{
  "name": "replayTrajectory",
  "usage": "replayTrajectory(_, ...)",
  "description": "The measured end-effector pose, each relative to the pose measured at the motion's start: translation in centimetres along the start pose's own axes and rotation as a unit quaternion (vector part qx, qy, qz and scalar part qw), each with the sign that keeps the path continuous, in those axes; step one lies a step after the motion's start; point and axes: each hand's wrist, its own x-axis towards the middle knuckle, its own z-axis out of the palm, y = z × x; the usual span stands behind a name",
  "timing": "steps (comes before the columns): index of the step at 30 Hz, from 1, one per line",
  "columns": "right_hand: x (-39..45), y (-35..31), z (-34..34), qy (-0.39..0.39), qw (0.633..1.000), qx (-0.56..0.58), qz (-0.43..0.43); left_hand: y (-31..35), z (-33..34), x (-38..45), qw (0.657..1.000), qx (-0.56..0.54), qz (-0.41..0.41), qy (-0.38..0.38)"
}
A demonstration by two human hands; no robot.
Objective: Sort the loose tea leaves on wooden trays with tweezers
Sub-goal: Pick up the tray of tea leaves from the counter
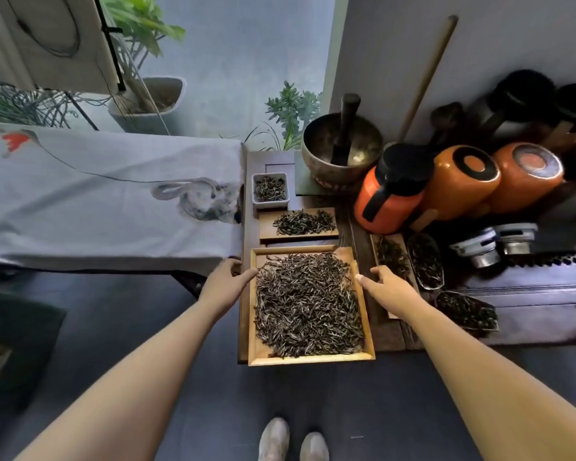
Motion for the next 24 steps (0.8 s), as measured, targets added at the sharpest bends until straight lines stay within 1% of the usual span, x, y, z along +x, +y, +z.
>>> replayTrajectory(6,1.0,0.9,2.0,0.012,0.998,0.052,0.013,-1.2,2.1,0.0,0.992,-0.117,-0.048,0.019)
replayTrajectory(11,1.5,1.1,3.1,0.004,0.995,0.100,0.024,-1.9,3.4,-0.2,0.976,-0.199,-0.083,0.005)
replayTrajectory(15,1.7,1.0,3.7,0.006,0.991,0.129,0.033,-2.4,4.2,-0.3,0.968,-0.228,-0.100,-0.003)
replayTrajectory(20,1.9,1.0,4.0,0.023,0.984,0.174,0.042,-2.6,5.1,-0.2,0.959,-0.261,-0.106,0.014)
replayTrajectory(24,1.8,1.1,4.2,0.026,0.978,0.199,0.050,-2.7,5.5,0.0,0.942,-0.299,-0.149,0.041)
